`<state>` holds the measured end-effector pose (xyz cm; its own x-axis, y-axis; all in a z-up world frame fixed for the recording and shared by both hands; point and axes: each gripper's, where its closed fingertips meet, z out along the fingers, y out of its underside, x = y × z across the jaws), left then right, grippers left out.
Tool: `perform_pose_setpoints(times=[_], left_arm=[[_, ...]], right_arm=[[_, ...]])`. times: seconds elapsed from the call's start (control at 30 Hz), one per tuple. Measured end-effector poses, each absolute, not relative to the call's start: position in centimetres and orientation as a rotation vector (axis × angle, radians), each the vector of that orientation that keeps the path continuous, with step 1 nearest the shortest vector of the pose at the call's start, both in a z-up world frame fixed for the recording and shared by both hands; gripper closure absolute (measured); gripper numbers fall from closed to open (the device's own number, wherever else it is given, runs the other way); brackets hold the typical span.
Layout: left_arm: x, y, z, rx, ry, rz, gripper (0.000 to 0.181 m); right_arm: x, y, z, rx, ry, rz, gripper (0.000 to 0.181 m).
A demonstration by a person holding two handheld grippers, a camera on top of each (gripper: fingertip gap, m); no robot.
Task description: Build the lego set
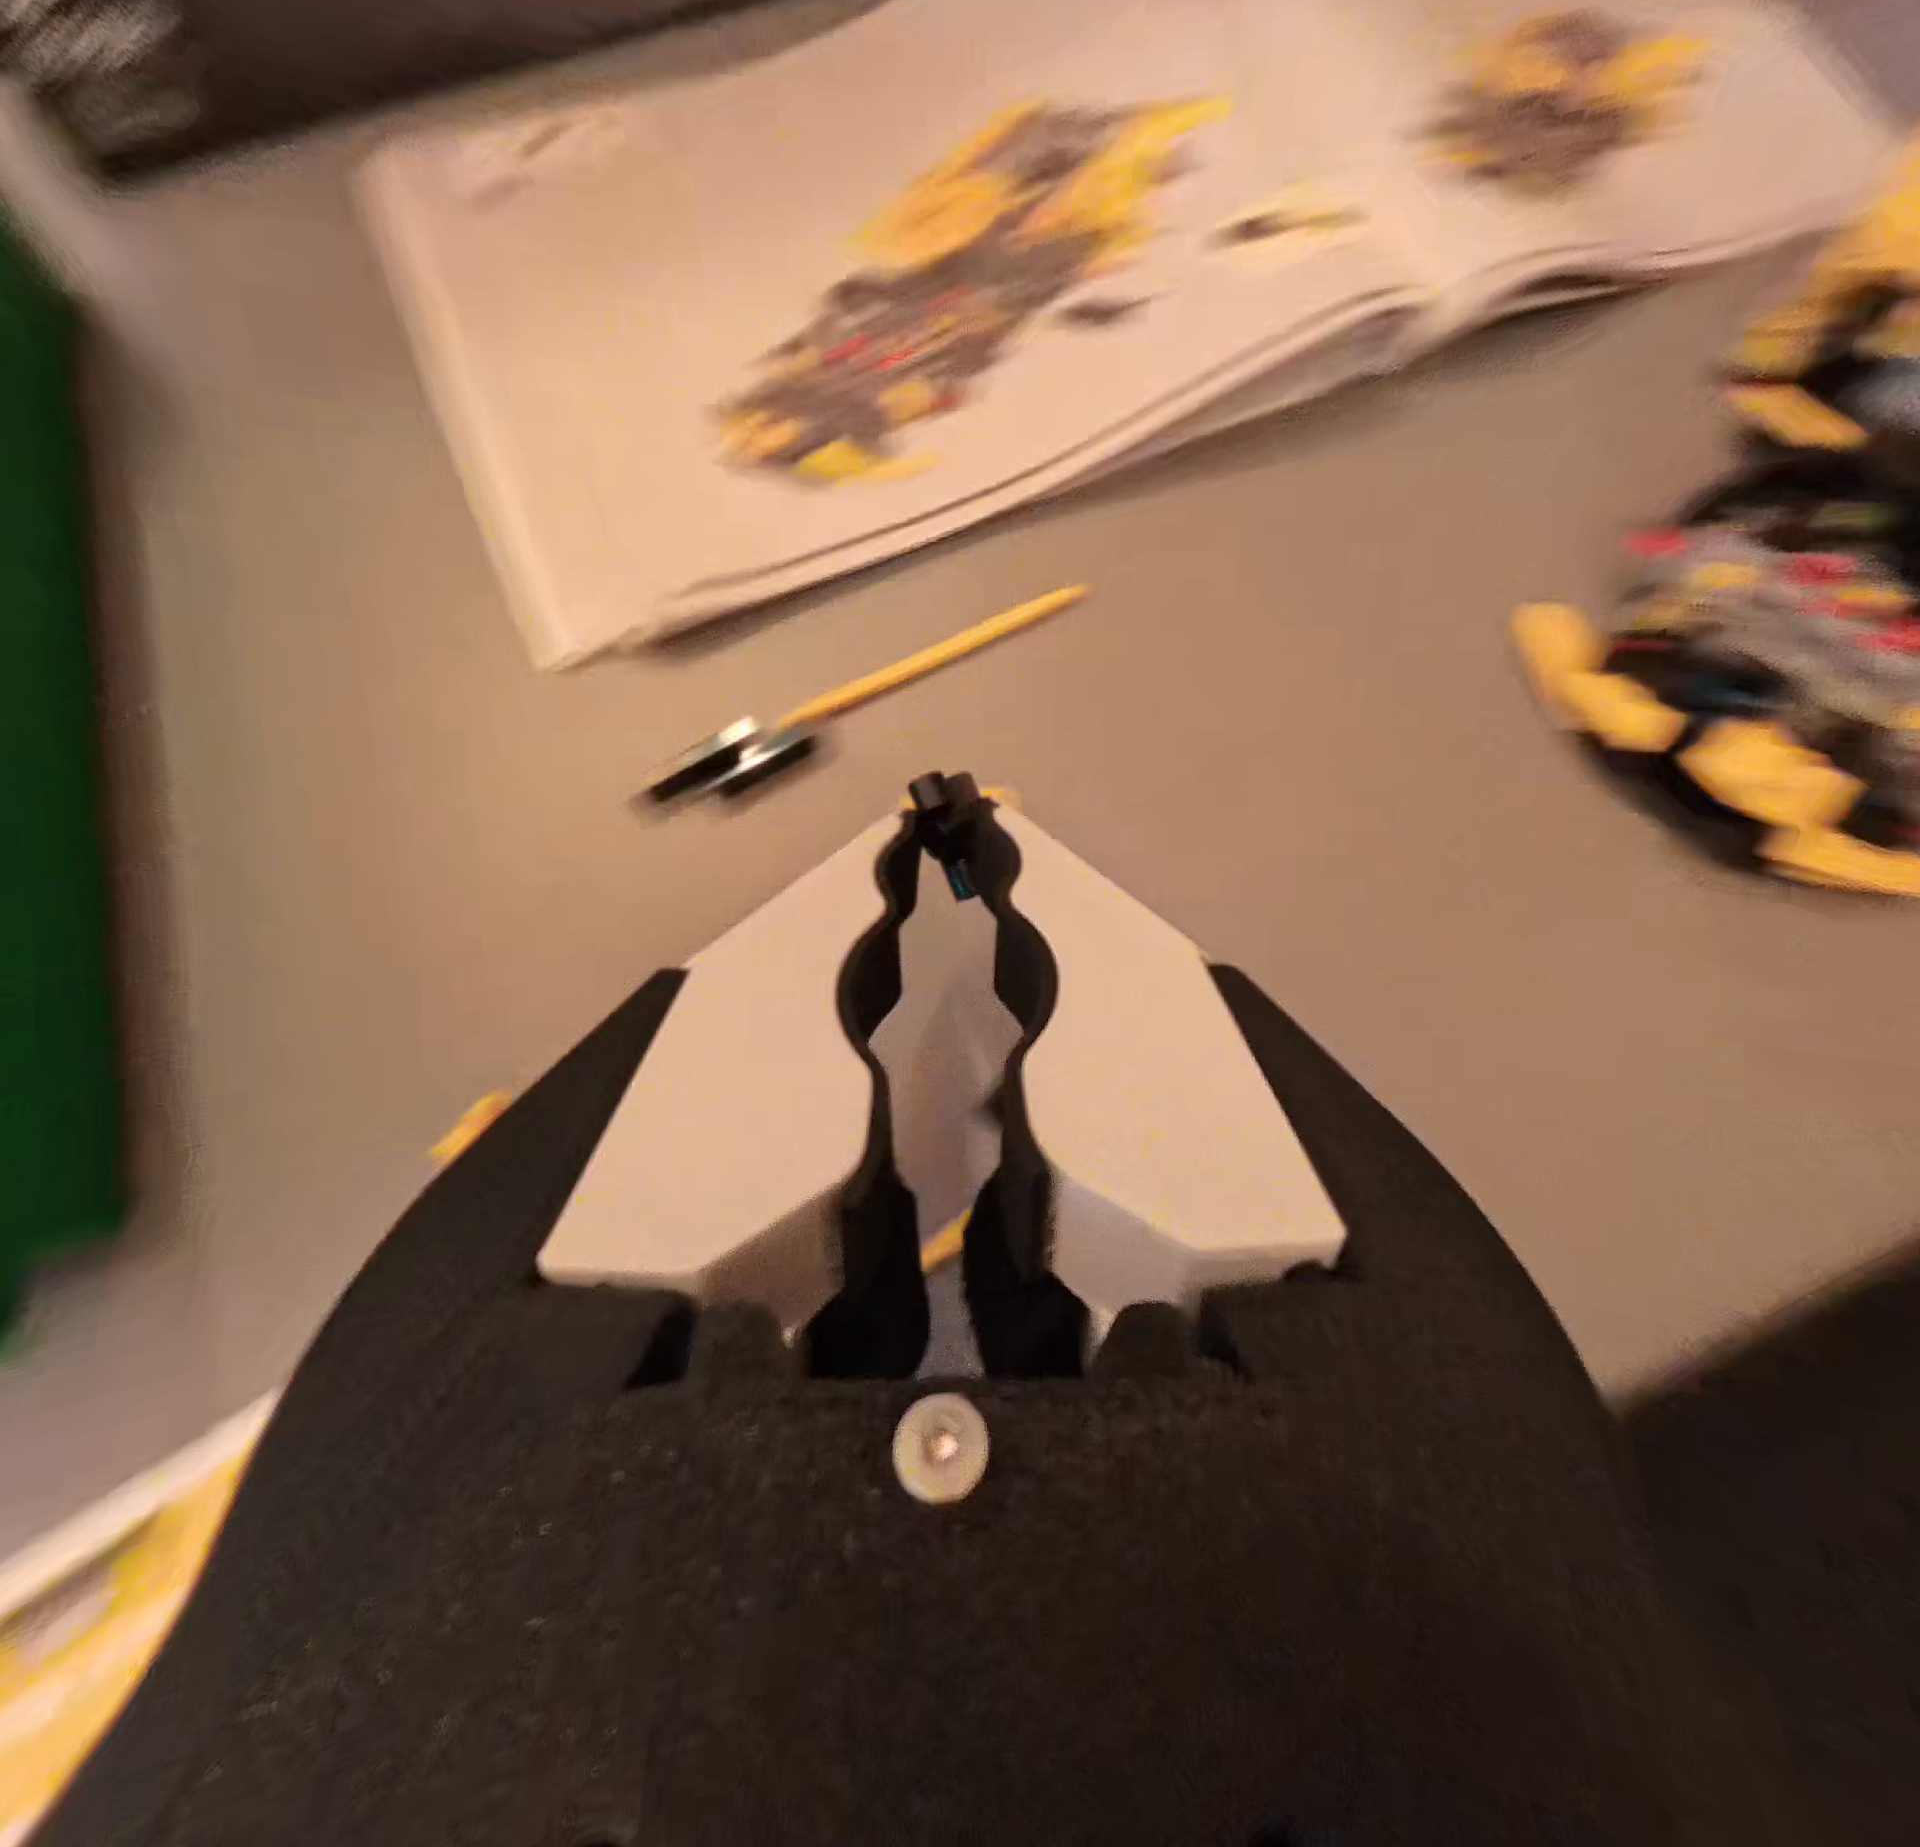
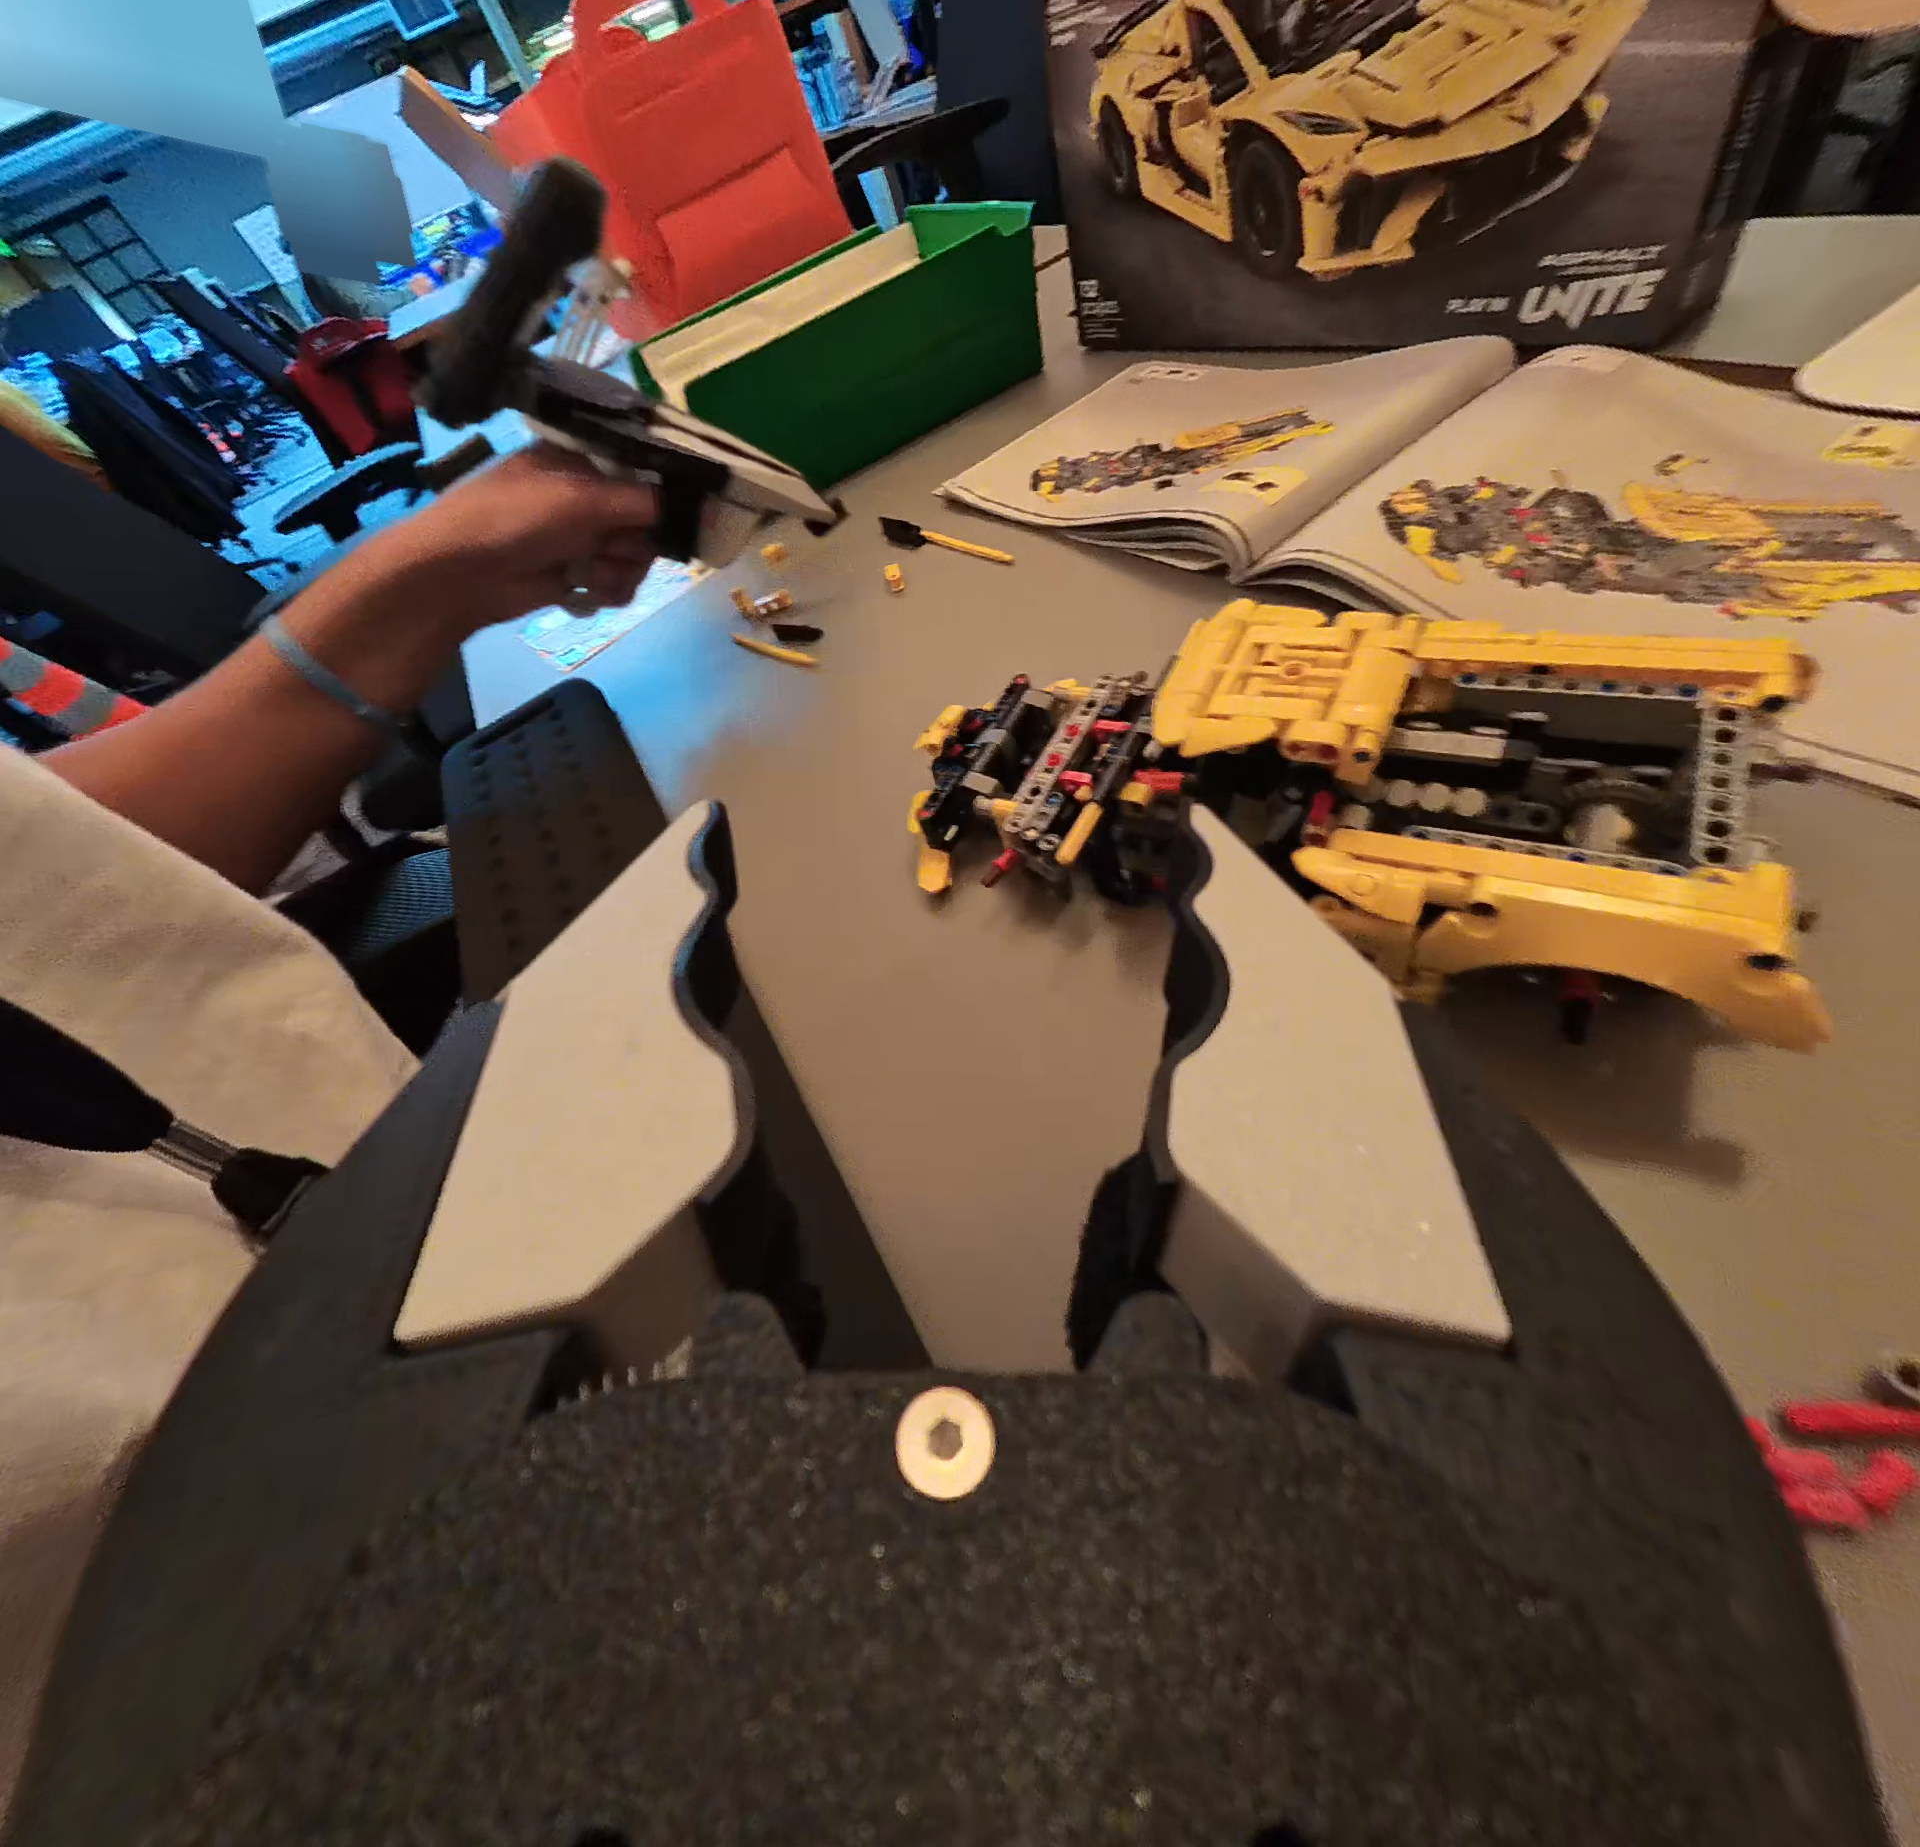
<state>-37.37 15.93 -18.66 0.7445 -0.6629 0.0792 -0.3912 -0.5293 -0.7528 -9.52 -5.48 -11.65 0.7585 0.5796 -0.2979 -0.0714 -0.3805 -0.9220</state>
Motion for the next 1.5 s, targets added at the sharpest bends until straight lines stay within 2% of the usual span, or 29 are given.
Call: perform_pose_setpoints(times=[0.17, 0.33, 0.5, 0.7, 0.8, 0.87, 0.97, 1.13, 1.3, 1.5], left_arm=[[-22.6, 3.2, -15.0, -1.878, 1.336, -0.885, 0.171], [-13.6, -3.9, -18.3, -1.875, 1.572, -0.918, 0.171], [-10.1, -4.1, -21.5, -1.867, 1.716, -0.739, 0.171], [-9.3, -3.5, -22.9, -1.836, 1.786, -0.657, 0.171], [-9.4, -3.8, -22.7, -1.817, 1.805, -0.647, 0.168], [-9.4, -4.3, -21.7, -1.800, 1.796, -0.705, 0.157], [-9.4, -4.1, -17.9, -1.717, 1.704, -0.923, 0.156], [-12.1, 4.1, -11.5, -1.535, 1.340, -1.008, 0.157], [-17.3, 13.0, -9.9, -1.455, 0.950, -0.987, 0.157], [-20.6, 16.2, -9.1, -1.479, 0.730, -1.057, 0.156]], right_arm=[[-6.6, -5.9, -11.5, -1.836, -0.318, 0.674, 0.099], [-5.3, -6.6, -11.7, -1.843, -0.276, 0.644, 0.100], [-3.8, -7.6, -12.7, -1.886, -0.230, 0.620, 0.100], [0.9, -8.9, -15.6, -2.027, -0.160, 0.431, 0.101], [3.5, -9.9, -18.1, -2.157, -0.142, 0.336, 0.110], [5.0, -10.2, -19.7, -2.235, -0.161, 0.265, 0.114], [6.5, -9.1, -20.7, -2.265, -0.184, 0.188, 0.126], [10.1, -8.4, -21.2, -2.320, -0.181, 0.041, 0.150], [11.0, -7.7, -20.8, -2.283, -0.155, 0.137, 0.155], [8.7, -5.7, -21.3, -2.269, -0.200, 0.212, 0.157]])
